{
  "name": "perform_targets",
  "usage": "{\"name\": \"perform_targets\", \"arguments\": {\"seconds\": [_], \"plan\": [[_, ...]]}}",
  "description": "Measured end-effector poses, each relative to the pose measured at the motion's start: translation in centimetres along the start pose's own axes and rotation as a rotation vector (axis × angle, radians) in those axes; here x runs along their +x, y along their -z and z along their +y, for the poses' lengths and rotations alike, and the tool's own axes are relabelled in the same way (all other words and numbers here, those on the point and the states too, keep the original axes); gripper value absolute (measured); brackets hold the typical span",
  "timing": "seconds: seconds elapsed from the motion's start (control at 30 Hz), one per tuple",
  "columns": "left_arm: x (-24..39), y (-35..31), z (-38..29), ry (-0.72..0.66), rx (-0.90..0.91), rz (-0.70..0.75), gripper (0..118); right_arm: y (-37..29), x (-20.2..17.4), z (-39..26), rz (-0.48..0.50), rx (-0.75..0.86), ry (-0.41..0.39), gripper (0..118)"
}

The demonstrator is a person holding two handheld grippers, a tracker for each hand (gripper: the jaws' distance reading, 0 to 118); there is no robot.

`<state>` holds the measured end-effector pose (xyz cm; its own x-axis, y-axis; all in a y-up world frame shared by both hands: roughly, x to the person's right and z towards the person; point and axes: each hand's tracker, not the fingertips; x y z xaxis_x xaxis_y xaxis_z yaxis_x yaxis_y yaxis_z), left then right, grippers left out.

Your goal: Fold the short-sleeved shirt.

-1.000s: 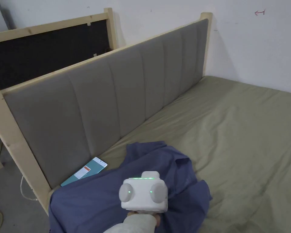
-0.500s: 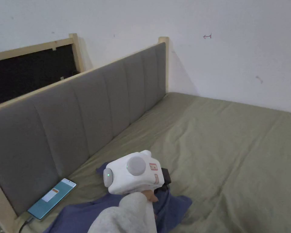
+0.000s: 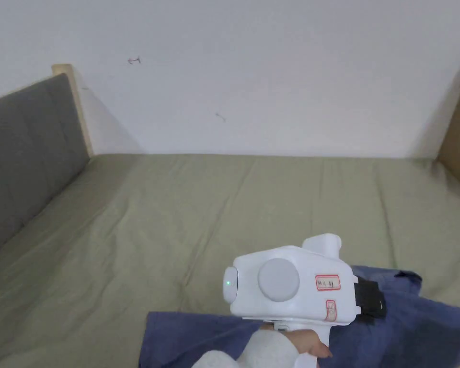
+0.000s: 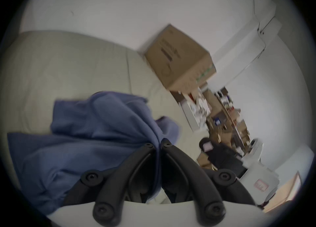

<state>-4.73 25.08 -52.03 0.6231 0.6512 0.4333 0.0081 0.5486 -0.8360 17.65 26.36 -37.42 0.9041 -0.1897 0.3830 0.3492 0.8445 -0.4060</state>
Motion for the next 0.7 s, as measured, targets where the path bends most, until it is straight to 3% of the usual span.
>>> {"name": "perform_targets", "arguments": {"seconds": [0.07, 0.17, 0.23, 0.27, 0.3, 0.33, 0.37, 0.4, 0.53, 0.57, 0.67, 0.7], "plan": [[-0.4, 3.8, -2.4, 0.028, -0.09, 0.036, 3, 0.1, 1.9, -0.6, -0.041, -0.015, 0.017, 0], [-2.6, 9.7, -6.2, 0.151, -0.251, 0.281, 3, 0.7, 4.1, -2.0, -0.097, -0.082, 0.054, 0], [-4.8, 12.1, -8.5, 0.165, -0.349, 0.297, 10, 1.3, 5.5, -3.0, -0.096, -0.109, 0.085, 0], [-5.2, 12.5, -9.1, 0.187, -0.381, 0.312, 26, 1.5, 5.9, -3.3, -0.104, -0.125, 0.088, 0], [-5.6, 12.3, -10.1, 0.179, -0.387, 0.322, 61, 1.7, 6.1, -3.7, -0.112, -0.139, 0.088, 0], [-5.7, 11.7, -10.2, 0.159, -0.365, 0.302, 87, 1.9, 6.3, -4.0, -0.12, -0.149, 0.084, 0], [-5.8, 11.3, -10.1, 0.142, -0.351, 0.266, 103, 2.3, 6.4, -4.2, -0.125, -0.159, 0.081, 0], [-5.7, 10.3, -9.8, 0.123, -0.313, 0.223, 106, 2.5, 6.3, -4.3, -0.127, -0.168, 0.081, 0], [-6.3, 4.8, -7.8, 0.07, -0.197, 0.244, 104, 3.1, 4.8, -4.4, -0.093, -0.182, 0.05, 0], [-6.8, 3.3, -7.4, 0.052, -0.159, 0.246, 96, 3.1, 4.3, -4.5, -0.083, -0.181, 0.032, 0], [-9.4, -1.7, -7.4, -0.01, -0.056, 0.29, 4, 3.1, 2.3, -4.8, -0.043, -0.184, -0.026, 0], [-10.4, -3.0, -7.8, -0.027, -0.029, 0.372, 1, 3.2, 1.6, -5.1, -0.03, -0.189, -0.042, 0]]}}
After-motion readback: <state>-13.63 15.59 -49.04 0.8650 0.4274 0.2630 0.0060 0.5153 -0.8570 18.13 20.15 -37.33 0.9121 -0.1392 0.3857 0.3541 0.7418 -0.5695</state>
